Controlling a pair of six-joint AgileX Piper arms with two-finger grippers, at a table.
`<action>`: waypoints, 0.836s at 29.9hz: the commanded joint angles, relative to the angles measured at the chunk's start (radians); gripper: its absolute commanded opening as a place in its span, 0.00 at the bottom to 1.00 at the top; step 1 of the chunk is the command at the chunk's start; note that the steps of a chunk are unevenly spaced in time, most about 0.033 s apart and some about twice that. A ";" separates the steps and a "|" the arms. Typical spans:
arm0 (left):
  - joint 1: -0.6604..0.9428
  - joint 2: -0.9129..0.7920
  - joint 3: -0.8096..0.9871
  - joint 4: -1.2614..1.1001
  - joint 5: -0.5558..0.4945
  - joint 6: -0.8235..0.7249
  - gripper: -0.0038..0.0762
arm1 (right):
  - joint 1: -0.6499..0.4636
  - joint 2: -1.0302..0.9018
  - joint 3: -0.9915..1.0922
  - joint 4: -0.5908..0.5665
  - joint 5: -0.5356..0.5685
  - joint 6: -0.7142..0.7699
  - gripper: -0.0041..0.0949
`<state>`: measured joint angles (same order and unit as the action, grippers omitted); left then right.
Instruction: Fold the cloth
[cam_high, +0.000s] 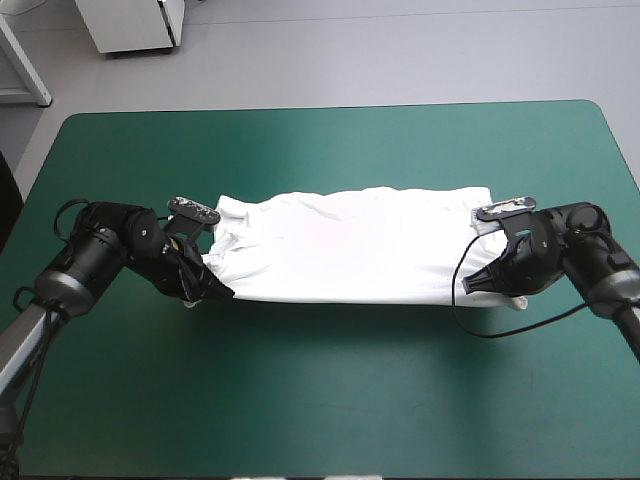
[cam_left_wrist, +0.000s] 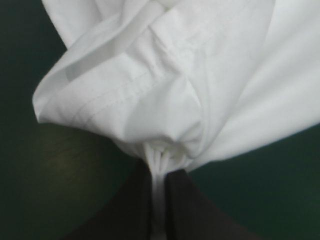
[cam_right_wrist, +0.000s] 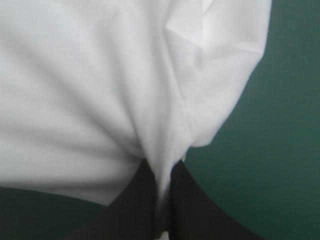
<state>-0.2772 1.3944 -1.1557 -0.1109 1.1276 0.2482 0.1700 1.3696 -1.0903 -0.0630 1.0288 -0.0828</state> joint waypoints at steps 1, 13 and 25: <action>-0.001 -0.084 -0.030 0.005 0.018 -0.006 0.02 | -0.003 -0.106 -0.022 -0.030 0.018 0.010 0.02; -0.001 -0.112 -0.030 0.005 -0.091 -0.042 0.02 | -0.003 -0.172 -0.067 -0.021 -0.085 0.014 0.02; -0.001 -0.030 -0.032 0.057 -0.398 -0.049 0.02 | -0.003 0.068 -0.232 -0.038 -0.226 0.014 0.02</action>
<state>-0.2772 1.3600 -1.1557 -0.0696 0.8360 0.2133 0.1700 1.4125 -1.2566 -0.0816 0.8762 -0.0690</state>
